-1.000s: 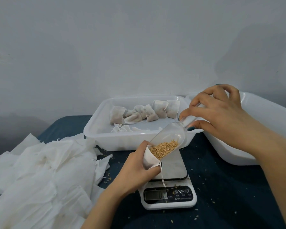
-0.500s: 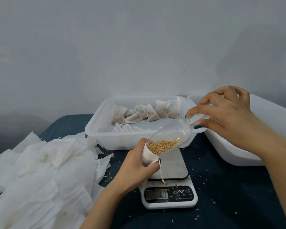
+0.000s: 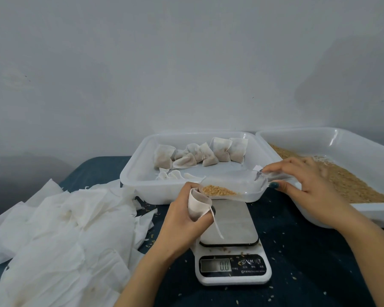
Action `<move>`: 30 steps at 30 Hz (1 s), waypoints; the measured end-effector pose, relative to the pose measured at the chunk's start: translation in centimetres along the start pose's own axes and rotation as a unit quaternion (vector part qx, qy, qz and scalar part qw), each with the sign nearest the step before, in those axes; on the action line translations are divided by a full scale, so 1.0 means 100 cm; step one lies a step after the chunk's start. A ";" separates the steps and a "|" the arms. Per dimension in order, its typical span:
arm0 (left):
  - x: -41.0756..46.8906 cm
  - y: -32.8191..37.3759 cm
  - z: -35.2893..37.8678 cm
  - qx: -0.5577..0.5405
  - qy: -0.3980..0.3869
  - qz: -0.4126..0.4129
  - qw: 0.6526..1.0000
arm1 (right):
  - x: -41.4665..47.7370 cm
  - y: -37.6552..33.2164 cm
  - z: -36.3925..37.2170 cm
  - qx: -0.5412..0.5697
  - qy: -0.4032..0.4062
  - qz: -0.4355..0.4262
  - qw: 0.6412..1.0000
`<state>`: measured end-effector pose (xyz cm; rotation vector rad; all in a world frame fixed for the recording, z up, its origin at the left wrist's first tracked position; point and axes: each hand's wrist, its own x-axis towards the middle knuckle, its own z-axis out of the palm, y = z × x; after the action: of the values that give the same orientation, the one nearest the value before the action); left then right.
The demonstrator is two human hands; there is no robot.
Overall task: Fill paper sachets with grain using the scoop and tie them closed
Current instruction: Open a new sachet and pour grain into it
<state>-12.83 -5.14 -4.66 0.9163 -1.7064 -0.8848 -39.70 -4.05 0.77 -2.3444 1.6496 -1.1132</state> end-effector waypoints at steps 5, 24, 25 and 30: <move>0.003 0.001 0.000 -0.012 0.044 0.019 0.999 | -0.003 0.005 0.006 0.045 0.057 0.055 0.996; 0.004 -0.001 -0.001 0.005 0.090 -0.003 0.996 | 0.019 0.051 -0.009 -0.302 -0.070 0.361 0.879; 0.005 -0.002 0.000 0.011 0.089 -0.003 0.996 | 0.017 0.042 -0.006 -0.315 -0.017 0.332 0.889; 0.005 -0.007 0.004 0.071 0.096 -0.018 0.993 | 0.009 -0.057 0.033 -0.057 0.017 0.086 0.995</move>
<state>-13.16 -5.82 -5.16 1.0954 -1.6050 -0.6803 -33.14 -3.55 1.32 -2.2051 1.9327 -1.0582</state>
